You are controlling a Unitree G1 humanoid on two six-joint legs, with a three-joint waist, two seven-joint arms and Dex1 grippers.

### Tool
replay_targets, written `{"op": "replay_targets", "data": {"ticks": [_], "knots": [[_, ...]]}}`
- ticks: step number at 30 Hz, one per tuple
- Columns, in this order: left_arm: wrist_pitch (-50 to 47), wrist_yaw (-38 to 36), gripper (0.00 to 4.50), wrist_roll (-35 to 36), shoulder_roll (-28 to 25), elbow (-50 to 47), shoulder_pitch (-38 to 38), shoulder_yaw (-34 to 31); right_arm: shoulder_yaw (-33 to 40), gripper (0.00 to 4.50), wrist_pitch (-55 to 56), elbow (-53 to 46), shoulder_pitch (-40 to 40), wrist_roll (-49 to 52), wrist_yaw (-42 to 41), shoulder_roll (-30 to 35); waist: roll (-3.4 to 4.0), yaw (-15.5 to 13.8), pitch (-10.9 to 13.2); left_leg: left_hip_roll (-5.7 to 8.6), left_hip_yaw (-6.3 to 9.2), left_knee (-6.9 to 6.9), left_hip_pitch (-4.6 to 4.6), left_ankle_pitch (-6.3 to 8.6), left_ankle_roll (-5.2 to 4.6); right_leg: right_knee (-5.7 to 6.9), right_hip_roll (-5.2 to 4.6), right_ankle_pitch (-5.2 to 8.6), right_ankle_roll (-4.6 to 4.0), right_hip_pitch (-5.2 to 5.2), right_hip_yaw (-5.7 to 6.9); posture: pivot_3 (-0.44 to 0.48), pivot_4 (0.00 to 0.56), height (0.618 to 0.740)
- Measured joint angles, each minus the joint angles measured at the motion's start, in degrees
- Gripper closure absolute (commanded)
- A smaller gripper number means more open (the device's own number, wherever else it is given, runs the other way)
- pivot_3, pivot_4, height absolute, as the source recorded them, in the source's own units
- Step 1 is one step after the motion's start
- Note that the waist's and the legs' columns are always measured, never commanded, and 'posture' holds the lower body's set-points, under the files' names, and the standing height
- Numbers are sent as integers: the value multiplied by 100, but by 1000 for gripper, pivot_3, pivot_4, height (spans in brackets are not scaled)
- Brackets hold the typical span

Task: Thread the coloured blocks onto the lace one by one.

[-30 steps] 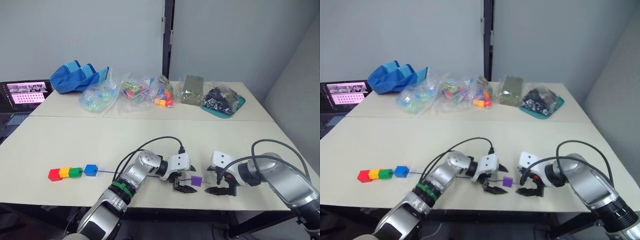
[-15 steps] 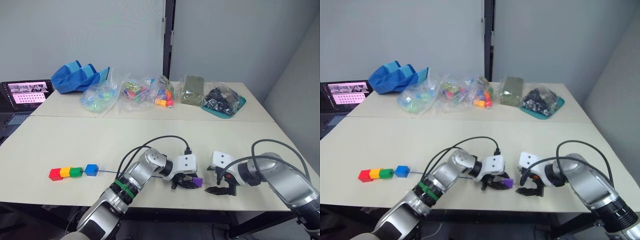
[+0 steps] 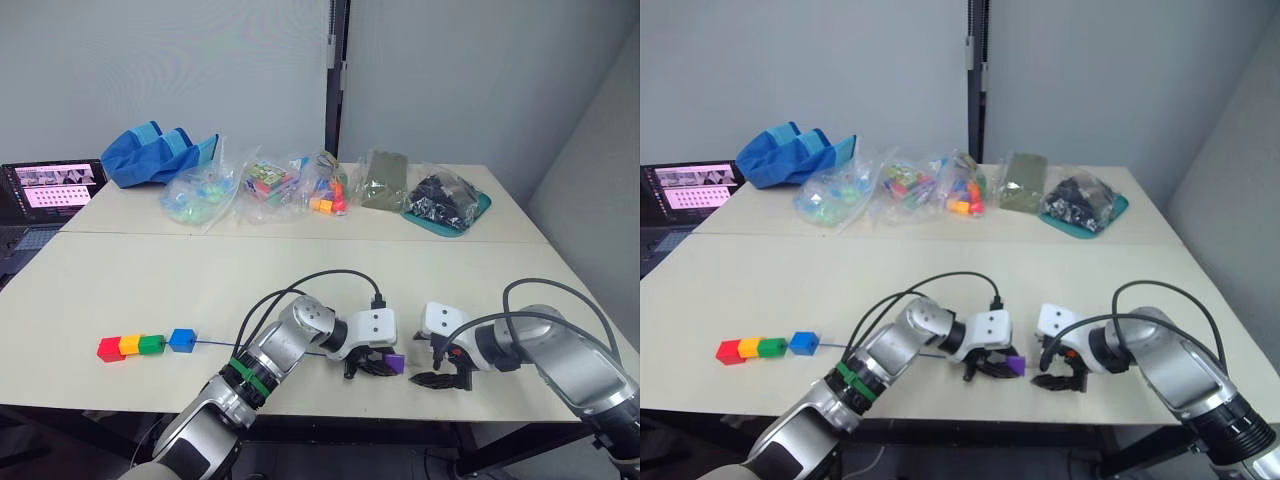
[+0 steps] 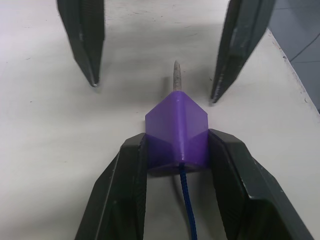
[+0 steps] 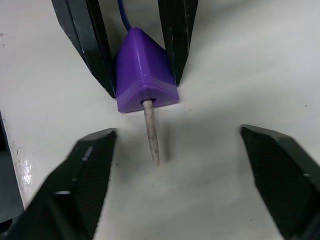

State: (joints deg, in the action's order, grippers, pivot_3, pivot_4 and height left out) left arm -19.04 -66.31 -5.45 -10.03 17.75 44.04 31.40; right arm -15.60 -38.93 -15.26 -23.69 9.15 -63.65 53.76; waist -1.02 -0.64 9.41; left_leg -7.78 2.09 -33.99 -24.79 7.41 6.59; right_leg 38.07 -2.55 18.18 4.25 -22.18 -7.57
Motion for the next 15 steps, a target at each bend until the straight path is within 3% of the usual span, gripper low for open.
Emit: {"op": "replay_targets", "data": {"ticks": [9, 15], "knots": [[17, 21, 3211, 25, -10, 19, 1, -6, -4, 4487, -37, -35, -1, 16, -153, -2, 0, 0, 0, 0, 0, 0, 0, 0, 0, 0, 0, 0, 0, 0, 0, 0, 150, 717], [-76, 20, 3211, 133, -258, -175, -47, -101, -119, 4500, -43, 13, -135, 65, -265, -61, 0, 91, 0, -2, 0, 5, 7, 0, 0, 5, 3, 0, -1, 0, -2, 0, 150, 717]]}}
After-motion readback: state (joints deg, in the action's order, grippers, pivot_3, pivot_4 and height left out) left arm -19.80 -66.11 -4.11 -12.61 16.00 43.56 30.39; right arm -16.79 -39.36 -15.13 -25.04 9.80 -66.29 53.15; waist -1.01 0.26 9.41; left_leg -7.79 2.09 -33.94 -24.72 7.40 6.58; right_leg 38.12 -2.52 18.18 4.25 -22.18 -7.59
